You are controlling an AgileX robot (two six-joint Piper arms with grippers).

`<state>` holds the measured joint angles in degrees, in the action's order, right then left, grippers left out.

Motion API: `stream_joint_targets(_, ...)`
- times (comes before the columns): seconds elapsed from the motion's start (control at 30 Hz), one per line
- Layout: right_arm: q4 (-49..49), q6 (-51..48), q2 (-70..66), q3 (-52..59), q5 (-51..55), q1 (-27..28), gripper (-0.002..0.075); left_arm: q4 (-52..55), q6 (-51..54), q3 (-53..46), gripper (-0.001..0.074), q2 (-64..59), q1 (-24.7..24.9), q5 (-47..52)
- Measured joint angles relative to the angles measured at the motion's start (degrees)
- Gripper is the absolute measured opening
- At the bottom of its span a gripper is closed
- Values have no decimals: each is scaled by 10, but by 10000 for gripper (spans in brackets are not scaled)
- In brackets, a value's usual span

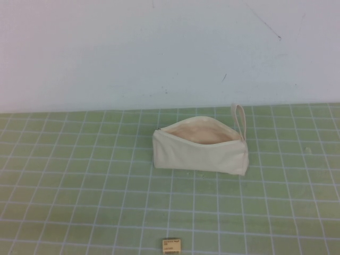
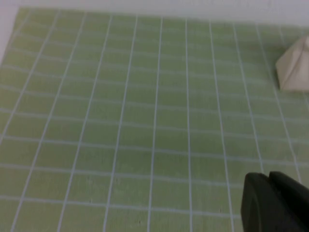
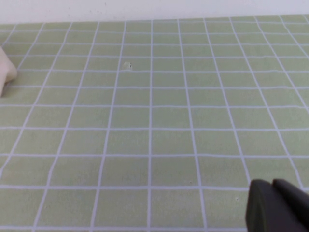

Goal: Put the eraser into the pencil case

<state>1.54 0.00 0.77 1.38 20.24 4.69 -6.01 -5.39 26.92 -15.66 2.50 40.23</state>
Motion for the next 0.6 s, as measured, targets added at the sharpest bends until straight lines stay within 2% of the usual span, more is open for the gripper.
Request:
stream_joint_targets(0.1,0,0,0,0,0,0,-1,-4,16,51,-1,-83,0,57)
stream_joint_targets(0.3,0,0,0,0,0,0,-1,-49,42,70,-1,-217,0,31)
stream_joint_targets(0.4,0,0,0,0,0,0,-1,-159,140,90,-1,-302,-1,38)
stream_joint_targets(0.43,0,0,0,0,0,0,-1,-238,219,105,-1,-360,2,40)
stream_joint_targets(0.47,0,0,0,0,0,0,-1,-274,256,115,-1,-389,8,39)
stream_joint_targets(0.6,0,0,0,0,0,0,-1,-306,295,166,-1,-489,56,33)
